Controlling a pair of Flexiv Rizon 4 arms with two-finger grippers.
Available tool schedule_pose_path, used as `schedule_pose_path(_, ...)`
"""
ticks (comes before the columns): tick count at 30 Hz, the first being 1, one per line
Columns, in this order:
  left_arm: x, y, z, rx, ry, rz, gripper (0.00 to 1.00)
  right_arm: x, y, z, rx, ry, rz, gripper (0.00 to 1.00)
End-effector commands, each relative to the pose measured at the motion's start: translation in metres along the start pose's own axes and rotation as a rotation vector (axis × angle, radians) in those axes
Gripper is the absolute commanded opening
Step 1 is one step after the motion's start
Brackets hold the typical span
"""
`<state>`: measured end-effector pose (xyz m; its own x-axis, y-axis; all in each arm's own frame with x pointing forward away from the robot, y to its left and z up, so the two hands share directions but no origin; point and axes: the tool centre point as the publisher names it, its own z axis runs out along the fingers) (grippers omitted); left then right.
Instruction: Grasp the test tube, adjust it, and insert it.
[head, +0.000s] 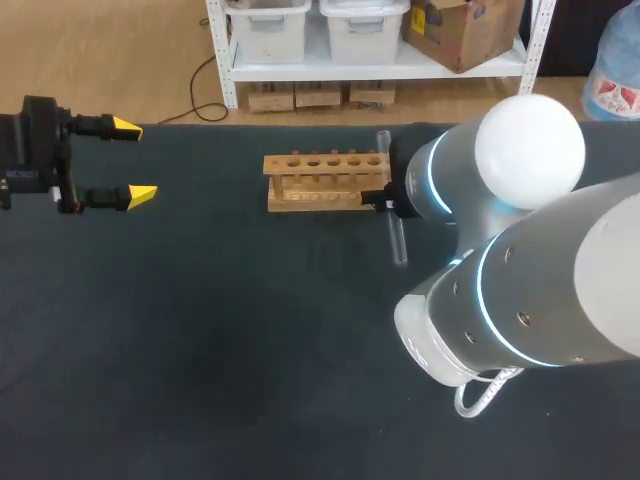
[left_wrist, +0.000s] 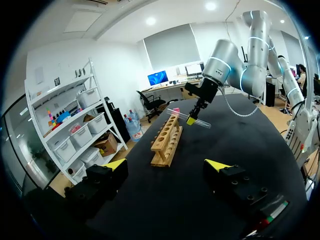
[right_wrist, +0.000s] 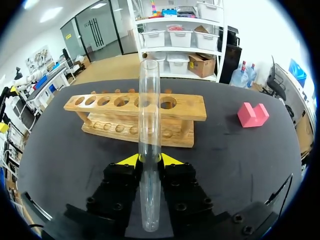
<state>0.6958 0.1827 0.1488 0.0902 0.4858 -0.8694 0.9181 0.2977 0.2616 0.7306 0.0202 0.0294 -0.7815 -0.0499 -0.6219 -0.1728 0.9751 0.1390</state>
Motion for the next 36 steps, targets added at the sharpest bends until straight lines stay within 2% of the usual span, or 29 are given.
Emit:
schedule_pose_path(1, 0.002, -0.001, 0.000, -0.004, -0.005, 0.003, 1.00, -0.001, 0.000, 0.003, 0.004, 0.001, 0.001, 0.00)
schedule_pose_path(36, 0.002, -0.001, 0.000, -0.004, -0.005, 0.003, 1.00, -0.004, -0.007, 0.013, 0.026, 0.028, 0.012, 0.00)
